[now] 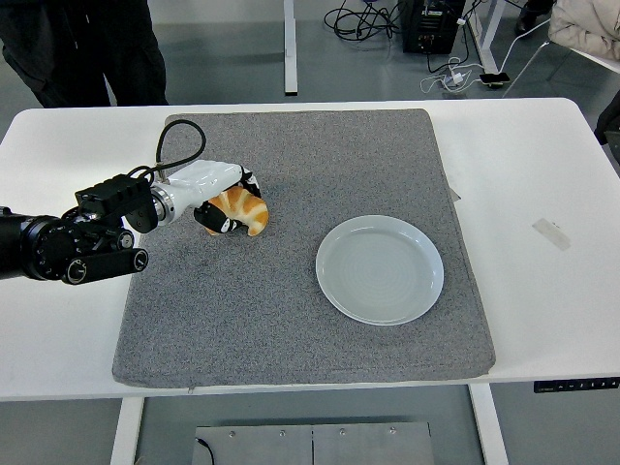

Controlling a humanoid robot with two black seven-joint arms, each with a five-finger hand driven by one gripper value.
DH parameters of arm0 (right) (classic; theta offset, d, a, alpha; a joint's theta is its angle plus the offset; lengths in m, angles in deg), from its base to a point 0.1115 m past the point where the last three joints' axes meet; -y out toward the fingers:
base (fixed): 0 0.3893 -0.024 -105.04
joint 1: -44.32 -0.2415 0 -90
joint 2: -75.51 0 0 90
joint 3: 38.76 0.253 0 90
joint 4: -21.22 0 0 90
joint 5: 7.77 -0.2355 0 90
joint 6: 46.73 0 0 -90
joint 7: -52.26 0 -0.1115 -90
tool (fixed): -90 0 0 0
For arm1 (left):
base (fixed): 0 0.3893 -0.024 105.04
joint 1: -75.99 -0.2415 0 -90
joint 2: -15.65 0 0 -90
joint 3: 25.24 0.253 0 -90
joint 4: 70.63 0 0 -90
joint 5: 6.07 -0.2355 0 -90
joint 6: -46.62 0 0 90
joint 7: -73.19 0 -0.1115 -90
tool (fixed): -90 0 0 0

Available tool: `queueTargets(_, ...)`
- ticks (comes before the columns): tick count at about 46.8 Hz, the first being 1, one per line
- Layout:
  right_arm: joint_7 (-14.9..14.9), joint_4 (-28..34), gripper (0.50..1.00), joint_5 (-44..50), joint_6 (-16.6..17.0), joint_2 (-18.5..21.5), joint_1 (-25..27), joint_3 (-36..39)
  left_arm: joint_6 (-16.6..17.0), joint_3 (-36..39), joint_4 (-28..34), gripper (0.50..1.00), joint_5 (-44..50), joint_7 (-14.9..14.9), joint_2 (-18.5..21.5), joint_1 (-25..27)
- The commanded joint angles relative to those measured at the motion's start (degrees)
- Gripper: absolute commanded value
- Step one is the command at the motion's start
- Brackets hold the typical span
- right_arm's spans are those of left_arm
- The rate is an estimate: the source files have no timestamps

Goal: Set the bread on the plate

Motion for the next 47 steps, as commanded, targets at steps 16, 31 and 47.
queueTargets(16,0.00,0.00,1.000,-0.01,0.00,0.00,0.00,0.00,-0.29,-4.05,0.06,0.500,-0.15,-1.15,2.07,4.57)
queueTargets(31,0.00,0.09,1.000,-0.01,0.00,0.00,0.00,0.00,-0.38,-4.14,0.58,0.500,-1.91,-1.41,3.21,8.53)
queueTargets(47,0.00,0.00,1.000,0.07,0.00,0.00,0.00,0.00,-0.38,-7.13,3.22,0.500,-6.65,-2.03,1.11,9.50)
